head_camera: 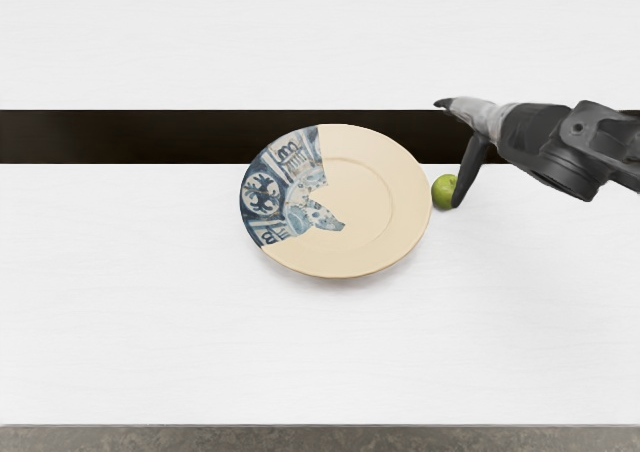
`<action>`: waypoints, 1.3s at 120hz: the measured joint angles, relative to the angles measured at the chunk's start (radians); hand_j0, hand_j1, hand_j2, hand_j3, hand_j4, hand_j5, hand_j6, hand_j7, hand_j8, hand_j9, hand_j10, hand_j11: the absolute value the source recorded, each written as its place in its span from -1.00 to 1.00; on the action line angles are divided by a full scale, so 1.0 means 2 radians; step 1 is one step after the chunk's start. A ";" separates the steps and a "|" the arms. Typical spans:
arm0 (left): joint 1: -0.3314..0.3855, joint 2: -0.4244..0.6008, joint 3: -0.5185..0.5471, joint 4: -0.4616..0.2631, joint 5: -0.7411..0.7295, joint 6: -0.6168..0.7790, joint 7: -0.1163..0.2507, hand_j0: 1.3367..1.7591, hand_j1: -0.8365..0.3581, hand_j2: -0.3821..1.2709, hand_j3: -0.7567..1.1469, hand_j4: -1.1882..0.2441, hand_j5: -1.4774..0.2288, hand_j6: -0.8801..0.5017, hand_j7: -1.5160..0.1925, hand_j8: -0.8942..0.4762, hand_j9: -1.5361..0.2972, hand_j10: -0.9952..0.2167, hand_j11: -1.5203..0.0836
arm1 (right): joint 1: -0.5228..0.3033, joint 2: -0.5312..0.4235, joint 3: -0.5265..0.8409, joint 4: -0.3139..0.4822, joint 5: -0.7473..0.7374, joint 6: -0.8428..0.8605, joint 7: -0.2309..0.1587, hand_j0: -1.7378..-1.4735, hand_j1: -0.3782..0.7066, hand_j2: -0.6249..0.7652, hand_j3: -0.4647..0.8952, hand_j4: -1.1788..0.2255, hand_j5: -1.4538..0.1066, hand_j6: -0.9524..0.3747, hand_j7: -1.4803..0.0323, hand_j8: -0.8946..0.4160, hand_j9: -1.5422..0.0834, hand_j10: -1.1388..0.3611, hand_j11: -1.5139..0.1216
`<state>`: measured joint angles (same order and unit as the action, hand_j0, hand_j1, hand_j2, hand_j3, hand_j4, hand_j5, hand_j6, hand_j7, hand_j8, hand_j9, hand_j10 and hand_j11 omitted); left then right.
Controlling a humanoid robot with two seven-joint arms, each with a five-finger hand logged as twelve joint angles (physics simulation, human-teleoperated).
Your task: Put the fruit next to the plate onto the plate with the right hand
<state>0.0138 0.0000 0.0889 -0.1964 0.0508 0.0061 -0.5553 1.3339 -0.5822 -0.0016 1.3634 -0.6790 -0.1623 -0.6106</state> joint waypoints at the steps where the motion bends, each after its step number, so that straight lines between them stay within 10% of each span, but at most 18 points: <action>1: 0.000 0.000 0.000 0.000 0.000 0.000 0.000 0.52 0.96 -0.54 -0.21 0.64 0.72 0.26 0.76 0.29 0.66 0.63 0.88 | 0.001 0.002 -0.004 0.000 0.000 -0.005 0.000 -0.40 -0.93 -0.10 -0.32 0.66 0.85 0.41 0.94 0.35 0.88 0.50 0.84; 57: 0.000 0.000 0.000 0.000 0.000 0.000 0.000 0.52 0.96 -0.54 -0.21 0.64 0.72 0.26 0.76 0.29 0.66 0.63 0.88 | 0.050 0.065 -0.171 0.040 0.002 -0.206 0.000 -0.40 -0.75 -0.12 -0.32 0.55 0.71 0.30 0.80 0.22 0.75 0.40 0.71; 156: 0.000 0.000 0.000 0.000 0.000 0.000 0.000 0.52 0.96 -0.54 -0.21 0.64 0.72 0.26 0.76 0.29 0.66 0.63 0.88 | 0.039 0.089 -0.213 0.013 0.021 -0.224 0.000 -0.40 -0.26 -0.19 -0.32 0.23 0.34 -0.04 0.42 -0.11 0.40 0.10 0.35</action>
<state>0.0138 0.0000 0.0889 -0.1963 0.0508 0.0061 -0.5553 1.4113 -0.4045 -0.4267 1.3900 -0.6370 -0.6110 -0.6109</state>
